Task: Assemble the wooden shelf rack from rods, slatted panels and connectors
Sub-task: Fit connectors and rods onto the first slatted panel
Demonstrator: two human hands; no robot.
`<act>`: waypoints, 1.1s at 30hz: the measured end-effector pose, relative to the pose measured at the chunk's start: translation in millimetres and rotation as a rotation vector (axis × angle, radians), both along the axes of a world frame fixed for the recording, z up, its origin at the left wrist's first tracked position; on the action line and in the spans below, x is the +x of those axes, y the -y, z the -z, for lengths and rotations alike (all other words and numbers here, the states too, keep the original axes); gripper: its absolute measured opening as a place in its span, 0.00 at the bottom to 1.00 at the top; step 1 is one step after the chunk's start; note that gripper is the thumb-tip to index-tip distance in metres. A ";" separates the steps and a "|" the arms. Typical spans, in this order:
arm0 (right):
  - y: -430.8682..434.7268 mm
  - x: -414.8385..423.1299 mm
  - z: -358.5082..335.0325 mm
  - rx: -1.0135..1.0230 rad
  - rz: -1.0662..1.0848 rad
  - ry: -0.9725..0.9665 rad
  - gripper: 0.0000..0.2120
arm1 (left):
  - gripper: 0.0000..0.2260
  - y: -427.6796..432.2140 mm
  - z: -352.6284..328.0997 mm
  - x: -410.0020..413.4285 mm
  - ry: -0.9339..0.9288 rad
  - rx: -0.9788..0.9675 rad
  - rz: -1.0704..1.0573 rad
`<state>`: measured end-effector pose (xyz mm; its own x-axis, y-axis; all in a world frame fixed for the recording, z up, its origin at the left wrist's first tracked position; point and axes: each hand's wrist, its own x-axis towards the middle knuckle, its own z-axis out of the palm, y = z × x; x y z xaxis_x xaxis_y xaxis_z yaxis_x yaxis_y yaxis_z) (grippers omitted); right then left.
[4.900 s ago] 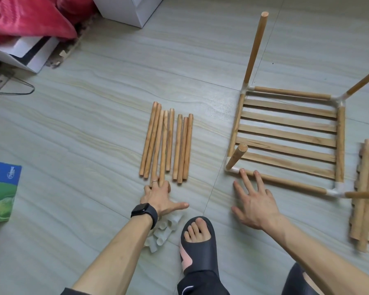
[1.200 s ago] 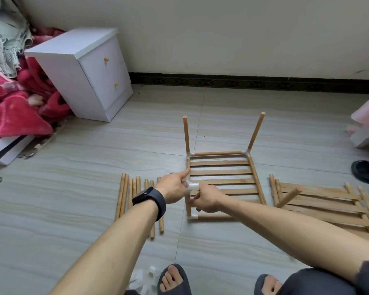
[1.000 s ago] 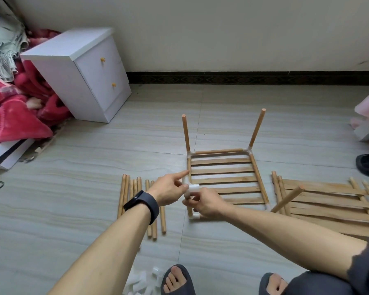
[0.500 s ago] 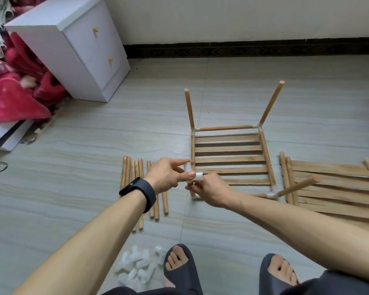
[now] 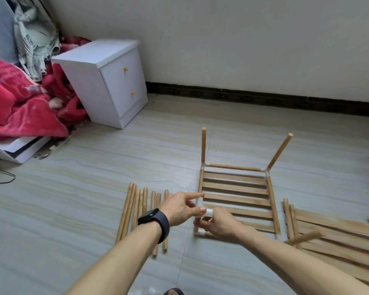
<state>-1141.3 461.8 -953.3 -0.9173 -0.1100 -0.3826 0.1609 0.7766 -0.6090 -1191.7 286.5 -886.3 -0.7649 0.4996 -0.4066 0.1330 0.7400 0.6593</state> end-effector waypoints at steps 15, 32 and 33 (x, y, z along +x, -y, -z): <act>12.9 15.2 5.0 -0.134 0.071 -0.089 0.19 | 0.10 58.8 63.3 34.6 0.016 0.090 -0.516; 54.0 11.3 56.7 -0.312 0.244 -0.077 0.09 | 0.16 122.7 199.8 108.8 0.018 -0.654 0.172; 54.1 11.4 57.2 -0.305 0.243 -0.081 0.09 | 0.15 121.9 202.1 106.4 -0.002 -0.654 0.181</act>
